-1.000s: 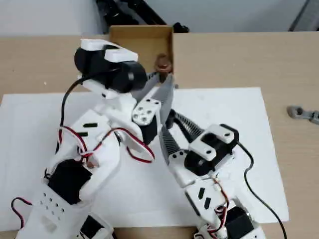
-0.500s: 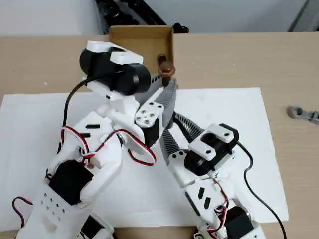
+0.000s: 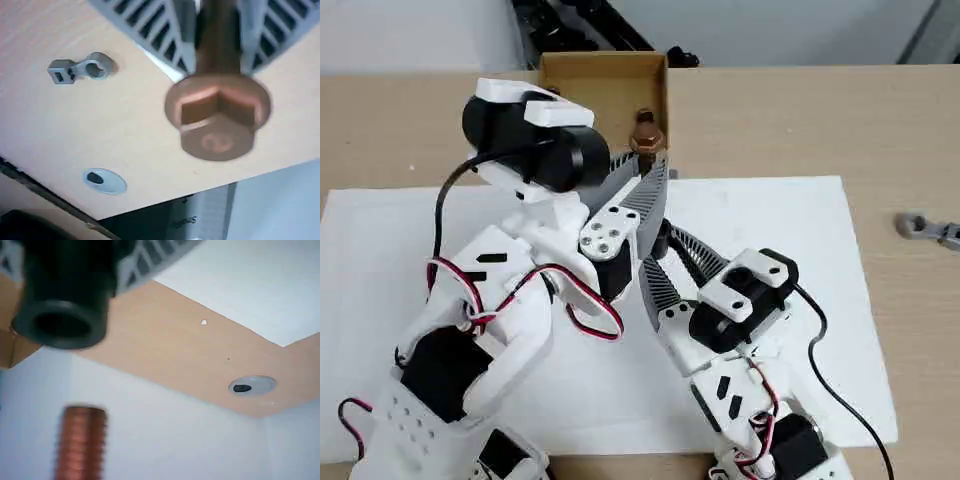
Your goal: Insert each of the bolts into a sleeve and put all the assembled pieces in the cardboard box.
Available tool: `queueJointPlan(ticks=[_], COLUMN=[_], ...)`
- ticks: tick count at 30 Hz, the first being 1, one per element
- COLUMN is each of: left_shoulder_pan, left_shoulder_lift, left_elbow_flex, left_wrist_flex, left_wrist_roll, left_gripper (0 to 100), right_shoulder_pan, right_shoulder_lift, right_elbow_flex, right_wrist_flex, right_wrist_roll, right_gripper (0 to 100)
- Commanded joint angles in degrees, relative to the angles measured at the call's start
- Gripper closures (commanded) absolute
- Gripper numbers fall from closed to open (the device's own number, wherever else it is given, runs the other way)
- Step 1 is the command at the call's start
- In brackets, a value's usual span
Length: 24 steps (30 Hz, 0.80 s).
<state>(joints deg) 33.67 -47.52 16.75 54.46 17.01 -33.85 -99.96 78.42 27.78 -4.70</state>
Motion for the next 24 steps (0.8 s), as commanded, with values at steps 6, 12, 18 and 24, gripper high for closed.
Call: queueJointPlan(ticks=[6,12,18,24], left_shoulder_pan=[0.4,0.4,0.5,3.2], left_shoulder_lift=[0.0,0.0,0.0,0.0], left_elbow_flex=[0.3,2.0,5.0,7.8], left_wrist_flex=[-0.4,-0.4,-3.5,-5.7], left_wrist_roll=[2.1,2.1,2.0,-1.0], left_gripper=[99,99,99,99], right_shoulder_pan=[-0.2,-0.2,-0.2,-0.2], right_shoulder_lift=[0.0,0.0,0.0,0.0], right_elbow_flex=[-0.4,-0.4,-0.4,-0.5], right_wrist_flex=[-1.0,-1.0,-1.0,-1.0], right_wrist_roll=[0.6,0.7,0.7,0.7], right_gripper=[99.5,99.5,99.5,99.5])
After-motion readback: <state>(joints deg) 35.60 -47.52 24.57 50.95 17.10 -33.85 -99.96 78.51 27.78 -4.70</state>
